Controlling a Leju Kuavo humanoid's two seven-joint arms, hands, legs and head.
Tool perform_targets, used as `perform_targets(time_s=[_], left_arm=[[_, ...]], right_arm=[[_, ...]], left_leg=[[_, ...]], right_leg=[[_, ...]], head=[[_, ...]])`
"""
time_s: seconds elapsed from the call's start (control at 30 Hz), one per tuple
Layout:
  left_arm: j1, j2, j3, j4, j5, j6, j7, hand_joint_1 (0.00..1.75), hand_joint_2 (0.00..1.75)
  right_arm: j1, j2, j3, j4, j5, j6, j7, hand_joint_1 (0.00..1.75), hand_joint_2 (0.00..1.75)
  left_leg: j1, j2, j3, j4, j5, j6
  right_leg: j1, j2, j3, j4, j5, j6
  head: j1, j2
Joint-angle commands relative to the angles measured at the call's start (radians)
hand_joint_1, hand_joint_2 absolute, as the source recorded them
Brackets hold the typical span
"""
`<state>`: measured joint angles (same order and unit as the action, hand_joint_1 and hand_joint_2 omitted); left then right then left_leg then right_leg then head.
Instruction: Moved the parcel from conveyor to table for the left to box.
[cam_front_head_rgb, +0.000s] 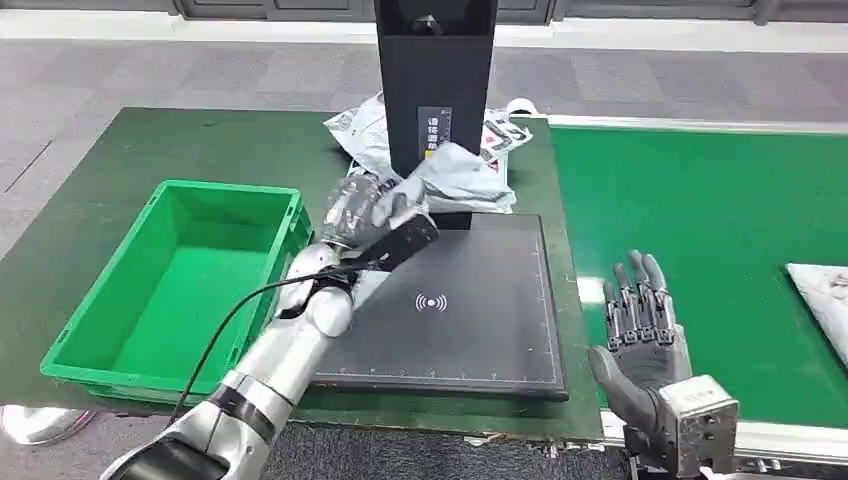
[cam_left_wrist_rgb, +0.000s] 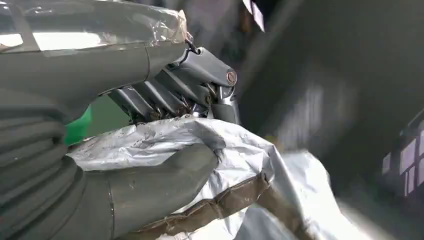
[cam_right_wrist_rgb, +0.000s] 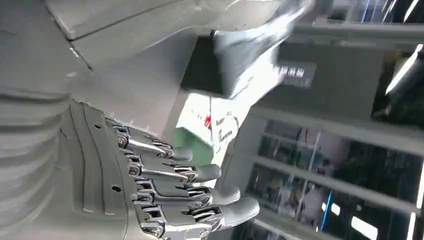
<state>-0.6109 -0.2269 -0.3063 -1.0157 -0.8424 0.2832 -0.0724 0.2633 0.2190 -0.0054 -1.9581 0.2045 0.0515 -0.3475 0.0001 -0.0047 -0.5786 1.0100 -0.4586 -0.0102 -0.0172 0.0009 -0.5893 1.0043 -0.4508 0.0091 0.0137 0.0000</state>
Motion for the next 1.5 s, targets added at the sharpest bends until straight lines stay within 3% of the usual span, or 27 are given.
perform_targets(time_s=[0.03,0.57,0.7,0.77,1.13,1.2,1.23,1.27,1.3,1.37,1.4,1.5], left_arm=[[0.178,0.133,0.205,-0.459,-0.124,0.199,0.033,1.75,1.75],[0.207,0.174,0.395,-0.506,-0.304,0.325,0.134,1.75,1.75],[0.208,0.190,0.490,-0.441,-0.371,0.263,0.191,1.75,1.75],[0.189,0.190,0.550,-0.331,-0.404,0.132,0.274,1.75,1.75],[0.179,0.179,0.573,-0.290,-0.415,0.143,0.246,1.75,1.75],[0.174,0.181,0.591,-0.255,-0.427,0.070,0.308,1.54,1.75],[0.171,0.191,0.605,-0.201,-0.443,0.036,0.337,1.01,1.75],[0.173,0.195,0.609,-0.178,-0.446,0.031,0.338,0.14,1.75],[0.170,0.200,0.625,-0.135,-0.444,0.023,0.340,0.00,1.75],[0.180,0.201,0.638,-0.109,-0.461,0.018,0.357,0.00,1.75],[0.183,0.199,0.643,-0.105,-0.463,0.013,0.354,0.00,0.00],[0.192,0.193,0.636,-0.122,-0.477,-0.018,0.350,0.00,0.00]], right_arm=[[0.022,0.017,-0.085,0.044,-0.008,-0.011,-0.023,0.00,1.75],[-0.015,-0.014,-0.067,0.093,-0.012,-0.023,-0.016,0.00,1.75],[-0.018,-0.022,-0.063,0.102,-0.021,-0.006,-0.009,0.00,1.75],[-0.027,-0.026,-0.058,0.119,-0.020,0.018,-0.001,0.00,1.75],[-0.032,-0.025,-0.057,0.128,-0.020,0.019,-0.001,0.00,1.75],[-0.038,-0.027,-0.053,0.134,-0.016,0.035,0.003,0.00,1.75],[-0.048,-0.026,-0.050,0.145,-0.013,0.048,0.007,0.00,1.75],[-0.054,-0.026,-0.049,0.152,-0.012,0.053,0.008,0.00,1.75],[-0.065,-0.024,-0.047,0.160,-0.009,0.059,0.011,0.00,1.75],[-0.078,-0.022,-0.045,0.170,-0.007,0.066,0.016,0.00,1.75],[-0.083,-0.022,-0.046,0.173,-0.007,0.069,0.017,0.00,1.75],[-0.090,-0.022,-0.049,0.175,-0.006,0.078,0.023,0.00,1.75]], left_leg=[[0.001,0.008,0.003,-0.002,-0.001,-0.001],[0.003,0.004,0.003,-0.003,0.000,-0.001],[0.002,0.003,0.004,-0.003,0.000,-0.001],[0.002,0.005,0.004,-0.003,0.000,-0.001],[0.003,0.001,0.002,-0.002,0.001,-0.001],[0.002,0.000,0.001,-0.001,0.001,-0.001],[0.002,0.000,0.002,-0.002,0.001,-0.001],[0.002,0.000,0.002,-0.002,0.001,-0.001],[0.002,0.001,0.003,-0.003,0.001,-0.001],[0.001,0.002,0.003,-0.002,0.001,-0.001],[0.002,0.003,0.004,-0.004,0.001,-0.001],[0.002,0.001,0.001,-0.001,0.001,-0.001]], right_leg=[[0.001,0.008,0.000,-0.002,0.001,-0.002],[0.002,0.004,0.002,-0.004,0.001,-0.002],[0.002,0.003,0.003,-0.004,0.001,-0.002],[0.002,0.005,0.003,-0.004,0.001,-0.002],[0.002,0.001,0.002,-0.003,0.000,-0.001],[0.001,0.000,0.001,-0.001,0.000,-0.001],[0.002,0.000,0.002,-0.003,0.000,-0.001],[0.002,0.001,0.002,-0.003,0.000,-0.001],[0.002,0.001,0.003,-0.004,0.001,-0.002],[0.001,0.002,0.002,-0.002,0.000,-0.001],[0.002,0.003,0.003,-0.004,0.002,-0.002],[0.002,0.002,0.000,-0.001,0.000,-0.001]], head=[[0.000,0.000],[0.000,0.000],[0.000,0.000],[0.000,0.000],[0.000,0.000],[0.000,0.000],[0.000,0.000],[0.000,0.000],[0.000,0.000],[0.000,0.000],[0.000,0.000],[0.000,0.000]])
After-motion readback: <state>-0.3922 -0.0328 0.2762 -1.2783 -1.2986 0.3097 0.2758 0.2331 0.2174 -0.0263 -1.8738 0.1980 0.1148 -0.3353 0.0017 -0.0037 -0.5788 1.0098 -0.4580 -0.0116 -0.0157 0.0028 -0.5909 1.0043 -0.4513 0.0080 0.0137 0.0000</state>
